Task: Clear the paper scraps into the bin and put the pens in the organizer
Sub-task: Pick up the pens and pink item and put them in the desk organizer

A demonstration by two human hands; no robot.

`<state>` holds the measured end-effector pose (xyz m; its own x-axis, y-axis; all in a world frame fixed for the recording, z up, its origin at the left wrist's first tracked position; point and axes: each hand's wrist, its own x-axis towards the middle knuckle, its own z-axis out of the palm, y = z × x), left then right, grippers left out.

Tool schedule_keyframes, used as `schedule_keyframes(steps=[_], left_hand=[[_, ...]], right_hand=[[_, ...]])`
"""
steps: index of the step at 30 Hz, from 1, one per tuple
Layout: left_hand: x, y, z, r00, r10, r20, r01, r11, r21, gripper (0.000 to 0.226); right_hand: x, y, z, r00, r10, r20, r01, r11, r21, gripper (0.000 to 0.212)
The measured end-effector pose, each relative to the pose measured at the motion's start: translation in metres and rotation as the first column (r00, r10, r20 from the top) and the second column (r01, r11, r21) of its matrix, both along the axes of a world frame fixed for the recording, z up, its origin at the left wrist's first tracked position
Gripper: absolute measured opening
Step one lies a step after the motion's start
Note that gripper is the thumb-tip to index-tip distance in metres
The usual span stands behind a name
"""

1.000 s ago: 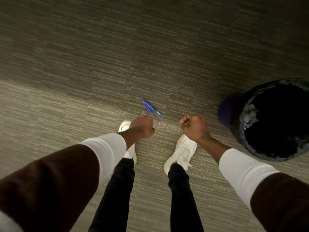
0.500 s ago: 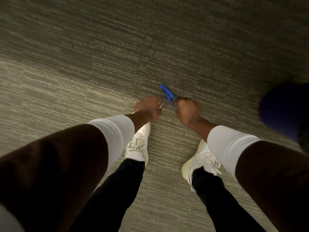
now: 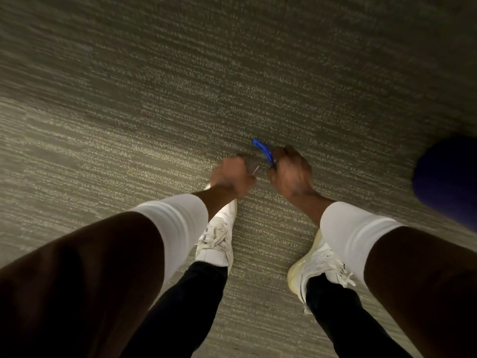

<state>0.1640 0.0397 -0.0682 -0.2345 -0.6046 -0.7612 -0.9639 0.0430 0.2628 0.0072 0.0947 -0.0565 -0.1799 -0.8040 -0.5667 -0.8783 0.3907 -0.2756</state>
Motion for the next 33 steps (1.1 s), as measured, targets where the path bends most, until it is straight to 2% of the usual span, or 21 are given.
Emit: schedule_keyframes(steps=[6, 11, 15, 17, 21, 24, 26, 33], left_hand=[[0.019, -0.013, 0.017, 0.992, 0.053, -0.116, -0.061, 0.996, -0.064, 0.033], [0.036, -0.018, 0.019, 0.978, 0.111, -0.174, -0.129, 0.987, -0.095, 0.032], [0.048, -0.014, 0.018, 0.976, 0.137, -0.167, -0.154, 0.984, -0.093, 0.032], [0.054, -0.009, 0.019, 0.977, 0.135, -0.164, -0.148, 0.986, -0.076, 0.031], [0.062, -0.001, 0.028, 0.982, 0.081, -0.171, -0.097, 0.991, -0.088, 0.025], [0.064, 0.002, 0.042, 0.984, 0.062, -0.166, -0.079, 0.992, -0.101, 0.023], [0.059, 0.003, 0.058, 0.985, 0.062, -0.162, -0.078, 0.992, -0.1, 0.024], [0.023, 0.002, 0.151, 0.981, 0.029, -0.189, -0.043, 0.996, -0.075, 0.026]], right_hand=[[-0.007, -0.019, 0.015, 0.999, 0.031, -0.023, -0.03, 0.998, 0.052, 0.029], [-0.002, -0.037, -0.003, 0.995, 0.09, -0.047, -0.086, 0.992, 0.091, 0.039], [0.01, -0.034, -0.014, 0.993, 0.088, -0.076, -0.082, 0.994, 0.079, 0.033], [0.013, -0.028, -0.018, 0.995, 0.052, -0.089, -0.047, 0.997, 0.064, 0.037], [0.013, -0.028, -0.008, 0.993, 0.102, -0.056, -0.1, 0.994, 0.033, 0.035], [0.009, -0.014, 0.01, 0.997, 0.077, -0.011, -0.076, 0.995, 0.058, 0.033], [0.007, 0.001, 0.032, 1.0, 0.007, 0.012, -0.008, 0.997, 0.072, 0.023], [-0.022, 0.052, 0.14, 0.98, -0.193, 0.046, 0.19, 0.979, 0.074, 0.01]])
